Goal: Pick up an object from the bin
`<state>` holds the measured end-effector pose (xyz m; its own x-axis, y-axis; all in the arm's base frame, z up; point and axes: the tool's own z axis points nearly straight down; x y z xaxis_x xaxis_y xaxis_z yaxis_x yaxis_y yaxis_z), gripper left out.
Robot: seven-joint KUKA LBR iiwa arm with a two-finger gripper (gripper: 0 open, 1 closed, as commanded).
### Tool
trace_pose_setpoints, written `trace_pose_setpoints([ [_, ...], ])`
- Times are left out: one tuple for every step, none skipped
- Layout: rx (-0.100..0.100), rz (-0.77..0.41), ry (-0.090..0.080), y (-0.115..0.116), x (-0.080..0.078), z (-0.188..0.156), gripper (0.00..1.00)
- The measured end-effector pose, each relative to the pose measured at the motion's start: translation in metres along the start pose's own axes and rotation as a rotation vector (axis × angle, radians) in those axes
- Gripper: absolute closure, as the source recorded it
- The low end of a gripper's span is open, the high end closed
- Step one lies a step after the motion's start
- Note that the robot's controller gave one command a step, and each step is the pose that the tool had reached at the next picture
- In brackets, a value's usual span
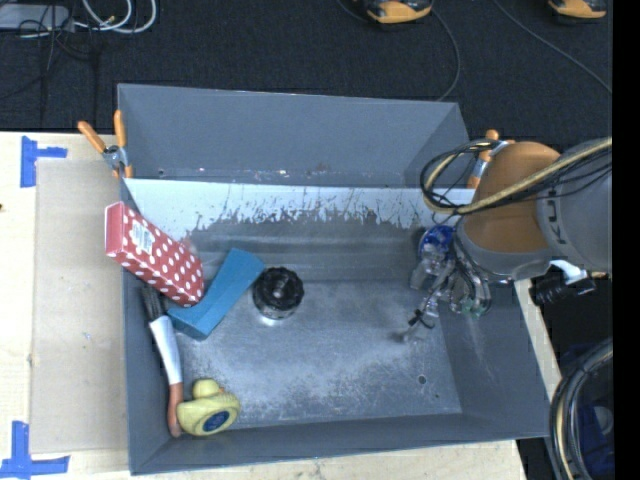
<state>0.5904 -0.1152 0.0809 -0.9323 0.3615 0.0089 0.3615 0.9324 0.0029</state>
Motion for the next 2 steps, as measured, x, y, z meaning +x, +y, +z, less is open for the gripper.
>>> trace_pose_setpoints([
  [-0.012,-0.186,0.007,-0.022,-0.0323,0.0088,1.0],
  [-0.012,-0.187,0.007,-0.0219,-0.0323,0.0088,1.0],
])
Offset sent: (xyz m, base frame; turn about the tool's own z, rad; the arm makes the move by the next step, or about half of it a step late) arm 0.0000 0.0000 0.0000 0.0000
